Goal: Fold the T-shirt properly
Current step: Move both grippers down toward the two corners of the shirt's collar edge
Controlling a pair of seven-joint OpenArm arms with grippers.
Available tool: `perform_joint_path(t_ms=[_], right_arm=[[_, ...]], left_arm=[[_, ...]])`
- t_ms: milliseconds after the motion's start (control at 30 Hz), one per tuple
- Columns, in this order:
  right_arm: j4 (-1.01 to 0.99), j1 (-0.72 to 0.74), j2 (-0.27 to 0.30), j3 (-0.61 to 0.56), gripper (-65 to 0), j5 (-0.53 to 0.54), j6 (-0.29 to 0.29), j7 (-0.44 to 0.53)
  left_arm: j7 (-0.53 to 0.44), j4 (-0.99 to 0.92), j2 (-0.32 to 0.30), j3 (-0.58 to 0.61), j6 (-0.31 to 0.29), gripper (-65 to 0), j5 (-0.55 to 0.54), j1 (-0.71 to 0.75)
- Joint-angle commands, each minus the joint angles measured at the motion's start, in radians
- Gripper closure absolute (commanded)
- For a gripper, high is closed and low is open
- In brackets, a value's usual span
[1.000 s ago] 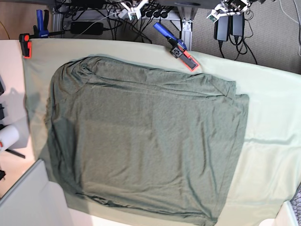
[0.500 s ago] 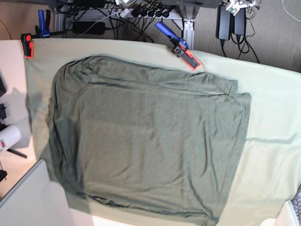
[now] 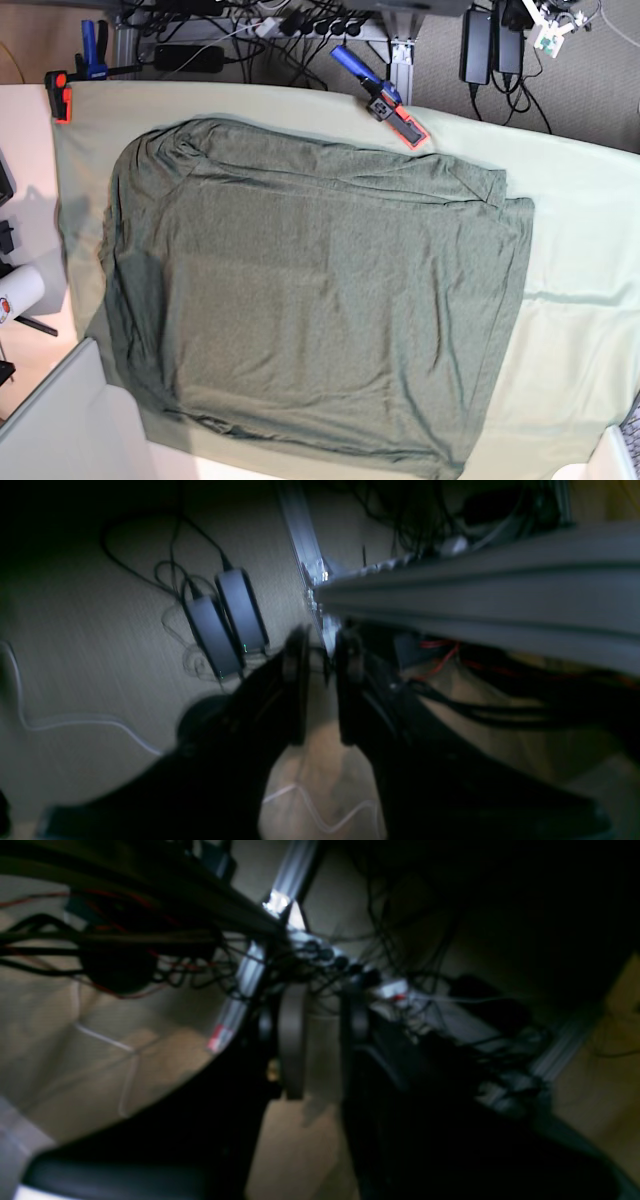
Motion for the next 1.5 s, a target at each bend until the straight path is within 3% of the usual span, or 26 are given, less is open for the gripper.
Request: perform_joint_path(t_ms=[0, 133, 267, 400, 600, 733, 800, 900, 967, 1233, 1467], right_arm=[[0.047, -0.033, 0.016, 0.021, -11.4, 0.016, 0.007, 0.01], [0.187, -0.08, 0.023, 0.101, -11.4, 0.123, 0.007, -0.056], [0.296, -0.089, 0.023, 0.196, -11.4, 0.226, 0.008, -0.131], [0.378, -0.086, 0.023, 0.27, -11.4, 0.289, 0.007, -0.142], [0.424, -0.051, 0.023, 0.34, -11.5, 0.322, 0.006, -0.143], [0.424, -0.015, 0.02, 0.383, -11.8, 0.359, -0.025, -0.188], [0.424, 0.004, 0.019, 0.402, -18.7, 0.405, -0.053, -0.233], [0.424, 0.028, -0.015, 0.43, -37.6, 0.47, -0.057, -0.278], [0.424, 0.038, -0.051, 0.441, -43.9, 0.516, -0.057, -0.293], [0.422, 0.087, -0.193, 0.445, -44.1, 0.553, -0.058, -0.317], [0.413, 0.174, -0.279, 0.446, -44.1, 0.489, -0.132, -0.323]], left_arm=[[-0.016, 0.041, -0.014, -0.019, -0.039, -10.6, -0.007, 0.023], [0.027, 0.15, -0.027, -0.102, -0.066, -10.6, -0.014, 0.058], [0.097, 0.267, -0.027, -0.19, -0.067, -10.6, -0.109, 0.083], [0.131, 0.343, -0.028, -0.245, -0.103, -11.1, -0.204, 0.082], [0.143, 0.372, -0.027, -0.255, -0.111, -33.5, -0.314, 0.082], [0.145, 0.372, -0.027, -0.255, -0.111, -33.6, -0.325, 0.082], [0.145, 0.372, -0.027, -0.255, -0.111, -33.6, -0.325, 0.079], [0.145, 0.372, -0.027, -0.255, -0.111, -33.6, -0.325, 0.08], [0.141, 0.372, -0.028, -0.255, -0.111, -33.6, -0.326, 0.08], [0.138, 0.394, -0.028, -0.255, -0.111, -33.6, -0.371, 0.071], [0.14, 0.396, -0.028, -0.255, -0.127, -33.6, -0.395, 0.004]])
